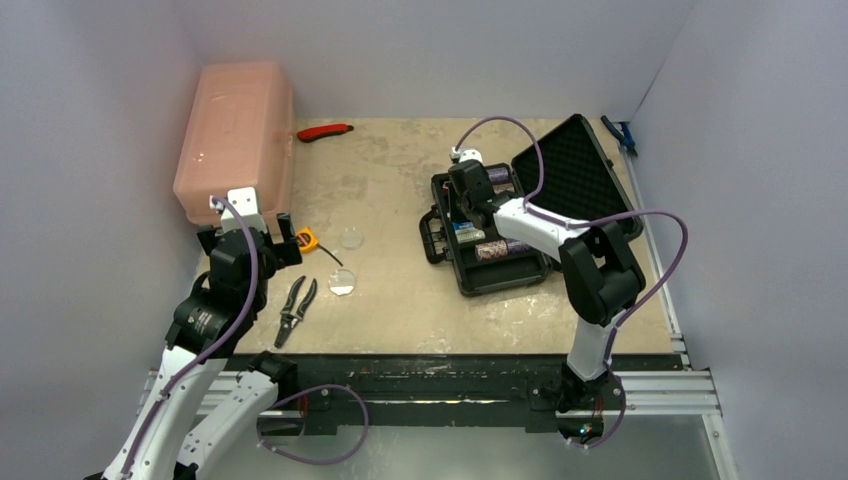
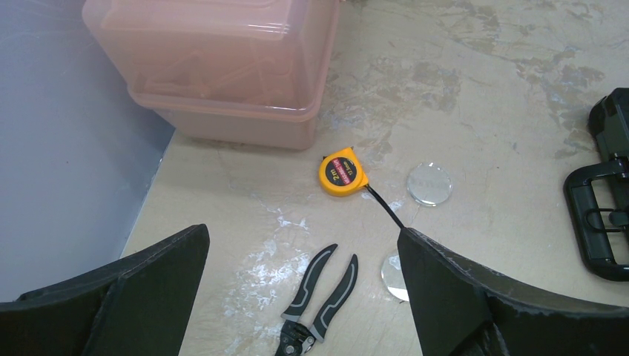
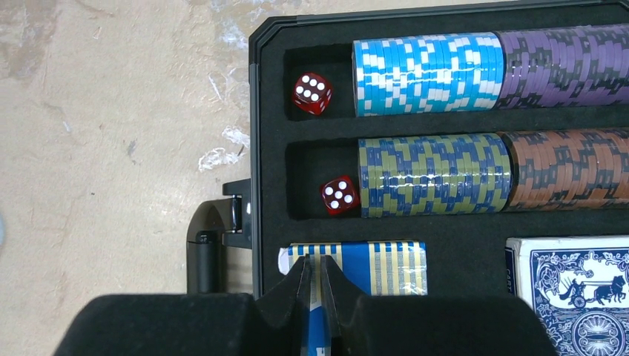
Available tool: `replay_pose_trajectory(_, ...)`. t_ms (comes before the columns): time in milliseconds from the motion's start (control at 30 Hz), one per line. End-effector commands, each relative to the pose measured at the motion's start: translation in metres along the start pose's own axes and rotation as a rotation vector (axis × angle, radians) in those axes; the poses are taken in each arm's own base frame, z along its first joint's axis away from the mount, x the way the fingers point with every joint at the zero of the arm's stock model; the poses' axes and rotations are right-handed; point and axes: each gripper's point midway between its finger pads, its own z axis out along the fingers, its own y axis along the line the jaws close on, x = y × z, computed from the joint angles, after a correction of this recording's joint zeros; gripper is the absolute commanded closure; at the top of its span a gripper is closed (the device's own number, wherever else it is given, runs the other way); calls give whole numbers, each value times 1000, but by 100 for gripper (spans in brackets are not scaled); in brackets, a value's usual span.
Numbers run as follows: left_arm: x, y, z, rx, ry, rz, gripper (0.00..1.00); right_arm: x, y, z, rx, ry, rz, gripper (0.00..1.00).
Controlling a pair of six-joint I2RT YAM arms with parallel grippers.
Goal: Pack up texas hold em set
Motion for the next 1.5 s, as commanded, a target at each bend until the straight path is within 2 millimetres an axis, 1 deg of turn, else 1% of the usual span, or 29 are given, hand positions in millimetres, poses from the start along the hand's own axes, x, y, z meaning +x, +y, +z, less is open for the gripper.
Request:
replay_pose_trajectory(0, -9, -1, -1, 6, -31, -12, 0, 115, -28, -1, 80, 354, -71, 89)
replay_pose_trajectory(167, -9, -2, -1, 12, -27, -9, 0, 67, -16, -16, 45, 266, -69, 88)
replay_pose_trajectory(367, -8, -3, 0, 14, -23, -8, 0, -4, -2, -44, 13, 124, -59, 82)
replay_pose_trajectory(433, -8, -3, 0, 14, -22, -8, 0, -20, 1, -53, 1, 91, -54, 82)
replay_pose_trajectory(500, -7, -3, 0, 13, -20, -6, 0, -30, 3, -60, -5, 67, -51, 82)
replay_pose_trajectory(567, -7, -4, 0, 16, -18, -6, 0, -32, 0, -62, 5, 56, -50, 81)
replay_pose_trajectory(600, -7, -4, 0, 16, -18, -5, 0, -30, -2, -61, 11, 58, -49, 82)
replay_pose_trajectory(633, -7, -4, 0, 19, -18, -6, 0, -22, -4, -58, 18, 71, -54, 81)
replay_pose_trajectory(733, -6, -5, 1, 22, -15, -5, 0, 4, -10, -47, 31, 126, -55, 82)
replay_pose_trajectory(933, -6, -7, 2, 26, -10, -2, 0, 68, -22, -25, 59, 256, -65, 82)
replay_pose_trajectory(1000, -5, -8, 2, 30, -6, -1, 0, 81, -25, -23, 65, 289, -70, 82)
replay_pose_trajectory(1033, -4, -8, 2, 31, -4, 1, 0, 85, -26, -24, 68, 296, -70, 83)
replay_pose_trajectory(1133, -4, -9, 3, 34, 0, 0, 0, 78, -27, -31, 66, 275, -67, 82)
replay_pose_trajectory(1267, -2, -13, 5, 48, 14, 4, 0, 50, -22, -46, 49, 212, -66, 79)
replay_pose_trajectory(1367, 3, -16, 5, 57, 46, 5, 0, 22, -21, -62, 44, 144, -61, 72)
replay_pose_trajectory(1467, 7, -21, 6, 75, 62, -3, 0, 5, -21, -80, 25, 73, -43, 60)
